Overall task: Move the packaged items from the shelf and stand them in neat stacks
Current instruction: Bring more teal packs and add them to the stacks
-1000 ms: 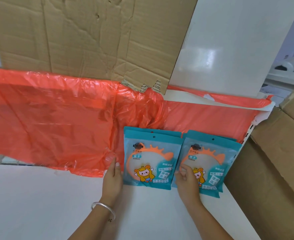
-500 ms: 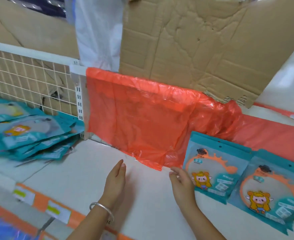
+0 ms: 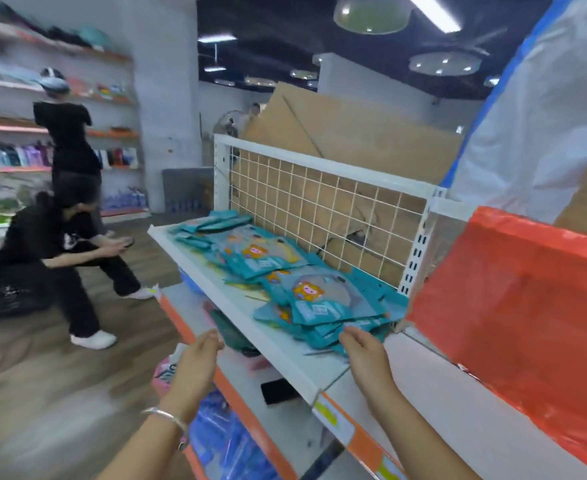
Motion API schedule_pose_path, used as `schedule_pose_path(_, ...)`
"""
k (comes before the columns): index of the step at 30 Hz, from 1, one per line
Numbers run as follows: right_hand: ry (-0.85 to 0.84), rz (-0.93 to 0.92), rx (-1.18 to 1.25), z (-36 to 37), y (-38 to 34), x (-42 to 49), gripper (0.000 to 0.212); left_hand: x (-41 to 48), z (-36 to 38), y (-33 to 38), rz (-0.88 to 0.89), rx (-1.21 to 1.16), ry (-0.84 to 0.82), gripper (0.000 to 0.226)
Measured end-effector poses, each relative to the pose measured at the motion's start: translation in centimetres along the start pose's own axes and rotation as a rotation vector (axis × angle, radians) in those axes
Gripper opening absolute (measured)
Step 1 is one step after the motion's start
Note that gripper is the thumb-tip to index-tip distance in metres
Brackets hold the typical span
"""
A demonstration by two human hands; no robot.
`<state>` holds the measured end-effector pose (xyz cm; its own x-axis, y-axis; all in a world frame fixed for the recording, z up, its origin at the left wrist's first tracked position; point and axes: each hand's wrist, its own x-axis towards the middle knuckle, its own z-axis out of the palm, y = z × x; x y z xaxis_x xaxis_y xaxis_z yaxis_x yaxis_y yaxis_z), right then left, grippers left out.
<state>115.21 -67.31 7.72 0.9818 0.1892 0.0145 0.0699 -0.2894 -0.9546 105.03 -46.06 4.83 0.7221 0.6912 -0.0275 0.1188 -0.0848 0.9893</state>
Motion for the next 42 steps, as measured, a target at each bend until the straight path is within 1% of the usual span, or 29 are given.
schedule_pose_path(1,-0.009,-0.002,-0.008,1.5,-0.8,0.4,0.025,1.3,-1.4,-0.3,-0.027,0.007,0.02,0.035)
schedule_pose_path(2,-0.016,0.001,-0.019,2.8,-1.6,0.8,0.024,2.5,-2.6,-0.6,-0.058,0.006,0.042,0.036)
schedule_pose_path(7,-0.043,0.085,0.041,8.5,-4.8,3.8,0.027,8.4,-6.3,-1.4,-0.069,0.039,0.037,0.035)
schedule_pose_path(9,-0.079,0.139,0.087,10.6,-5.9,5.7,0.019,10.8,-6.9,-1.3,-0.083,0.033,0.049,0.036)
schedule_pose_path(10,-0.093,0.155,0.114,11.7,-6.5,6.8,0.018,12.1,-7.0,-1.2,-0.089,0.029,0.045,0.036)
schedule_pose_path(13,-0.11,0.156,0.171,14.9,-7.4,10.8,0.02,16.3,-6.8,-1.1,-0.091,0.022,0.028,0.035)
schedule_pose_path(15,-0.125,0.157,0.188,17.1,-7.7,13.8,0.02,19.5,-6.4,-0.7,-0.059,0.078,-0.005,0.033)
schedule_pose_path(17,-0.135,0.154,0.233,19.2,-8.0,17.2,0.017,23.0,-5.9,0.2,-0.05,0.047,0.008,0.028)
schedule_pose_path(19,-0.134,0.18,0.252,21.0,-8.8,20.5,0.014,26.7,-5.5,1.3,-0.061,0.024,0.005,0.03)
schedule_pose_path(21,-0.144,0.195,0.275,22.5,-9.8,23.3,0.017,30.3,-5.3,2.3,-0.058,0.05,-0.018,0.031)
schedule_pose_path(23,-0.153,0.194,0.29,23.8,-11.0,25.9,0.019,33.5,-5.2,3.3,-0.02,0.053,-0.049,0.021)
schedule_pose_path(24,-0.156,0.199,0.293,24.5,-11.5,27.1,0.019,35.0,-5.2,3.7,0.002,0.05,-0.05,0.015)
schedule_pose_path(27,-0.145,0.194,0.274,26.9,-12.3,30.5,0.024,39.3,-5.4,4.2,0.025,0.047,-0.021,0.02)
schedule_pose_path(30,-0.137,0.196,0.251,29.5,-12.7,33.3,0.024,43.0,-5.7,4.2,0.035,0.07,-0.012,0.019)
schedule_pose_path(32,-0.136,0.211,0.24,31.3,-12.8,35.3,0.022,45.4,-6.0,4.4,0.038,0.069,-0.01,0.027)
schedule_pose_path(34,-0.128,0.224,0.222,33.1,-12.7,37.1,0.016,47.6,-6.4,4.4,0.036,0.056,-0.026,0.03)
schedule_pose_path(36,-0.116,0.247,0.211,34.8,-12.5,39.1,0.015,50.1,-7.0,4.2,0.036,0.062,-0.058,0.027)
schedule_pose_path(40,-0.129,0.338,0.191,37.8,-11.8,42.9,0.013,57.0,-8.5,3.6,0.006,0.106,-0.125,0.011)
schedule_pose_path(42,-0.103,0.364,0.148,39.0,-11.3,44.9,0.012,60.7,-9.2,3.1,-0.013,0.168,-0.166,0.011)
